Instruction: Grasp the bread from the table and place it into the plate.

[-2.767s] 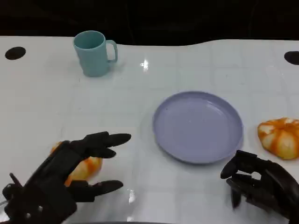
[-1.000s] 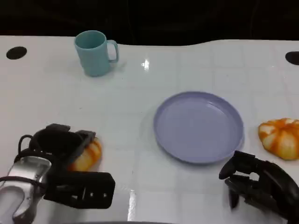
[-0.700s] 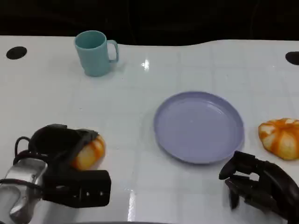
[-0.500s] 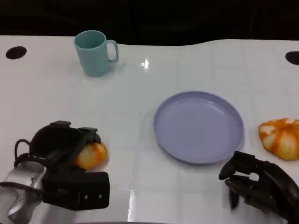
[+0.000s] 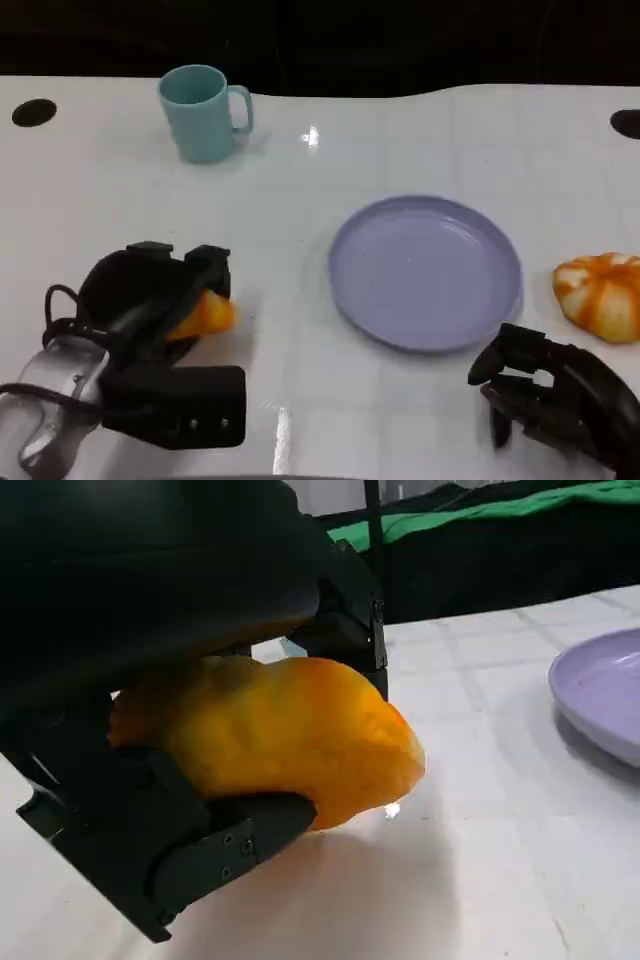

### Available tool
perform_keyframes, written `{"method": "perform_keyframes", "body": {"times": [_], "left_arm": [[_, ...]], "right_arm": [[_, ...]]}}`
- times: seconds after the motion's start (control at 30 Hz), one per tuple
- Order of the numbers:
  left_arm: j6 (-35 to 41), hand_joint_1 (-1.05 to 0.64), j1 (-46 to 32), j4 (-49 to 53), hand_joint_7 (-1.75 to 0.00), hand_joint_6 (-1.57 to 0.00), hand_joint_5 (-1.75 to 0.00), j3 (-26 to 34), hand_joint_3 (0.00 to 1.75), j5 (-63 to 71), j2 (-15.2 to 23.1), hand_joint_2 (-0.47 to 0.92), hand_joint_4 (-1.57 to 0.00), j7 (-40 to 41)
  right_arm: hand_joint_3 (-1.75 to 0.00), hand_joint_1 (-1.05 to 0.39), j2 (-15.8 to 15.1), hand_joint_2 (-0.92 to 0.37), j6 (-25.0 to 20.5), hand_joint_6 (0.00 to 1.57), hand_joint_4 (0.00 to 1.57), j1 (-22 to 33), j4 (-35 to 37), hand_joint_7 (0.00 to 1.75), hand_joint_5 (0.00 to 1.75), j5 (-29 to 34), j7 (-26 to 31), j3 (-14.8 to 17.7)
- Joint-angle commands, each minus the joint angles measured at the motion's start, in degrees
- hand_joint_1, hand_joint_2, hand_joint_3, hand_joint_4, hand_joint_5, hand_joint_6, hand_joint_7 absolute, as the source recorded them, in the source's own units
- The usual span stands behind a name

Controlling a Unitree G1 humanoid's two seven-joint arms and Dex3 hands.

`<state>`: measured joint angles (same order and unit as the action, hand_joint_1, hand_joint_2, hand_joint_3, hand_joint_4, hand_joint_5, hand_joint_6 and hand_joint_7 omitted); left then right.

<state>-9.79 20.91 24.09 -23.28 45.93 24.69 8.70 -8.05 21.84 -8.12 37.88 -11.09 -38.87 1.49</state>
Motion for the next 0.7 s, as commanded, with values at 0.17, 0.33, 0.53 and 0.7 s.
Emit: {"method": "perform_keyframes", "body": {"times": [0.17,0.33,0.53,0.7], "left_arm": [[0.76,-0.24,4.2,-1.66,-1.63,-0.59,-1.75,1.0,1.02,-1.14,0.19,0.6,-0.74,-2.68],[0.09,-0.23,6.01,-1.43,-1.69,-0.57,-1.75,0.72,0.92,-1.09,-0.69,0.64,-0.74,-2.35],[-0.35,-0.25,8.22,-0.43,-1.65,-0.58,-1.75,0.48,0.65,-1.64,-1.73,0.74,-0.75,-2.92],[0.29,-0.27,10.27,-0.78,-1.11,-0.77,-1.75,0.01,0.35,-1.22,-2.45,0.86,-0.76,-3.48]], "right_arm": [[-0.28,-0.53,-1.12,-0.92,-0.05,0.67,0.66,0.52,2.38,1.38,1.75,1.42,1.24,-0.14],[-0.27,-0.5,-1.14,-0.92,-0.42,0.67,0.66,0.79,1.85,1.37,1.75,1.17,1.29,-0.15],[-0.27,-0.53,-1.05,-0.92,-0.51,0.68,0.67,0.53,2.63,1.38,1.75,1.0,1.16,-0.07],[-0.27,-0.49,-1.02,-0.92,-0.98,0.67,0.68,0.75,1.87,1.38,1.75,0.98,1.37,-0.11]]}}
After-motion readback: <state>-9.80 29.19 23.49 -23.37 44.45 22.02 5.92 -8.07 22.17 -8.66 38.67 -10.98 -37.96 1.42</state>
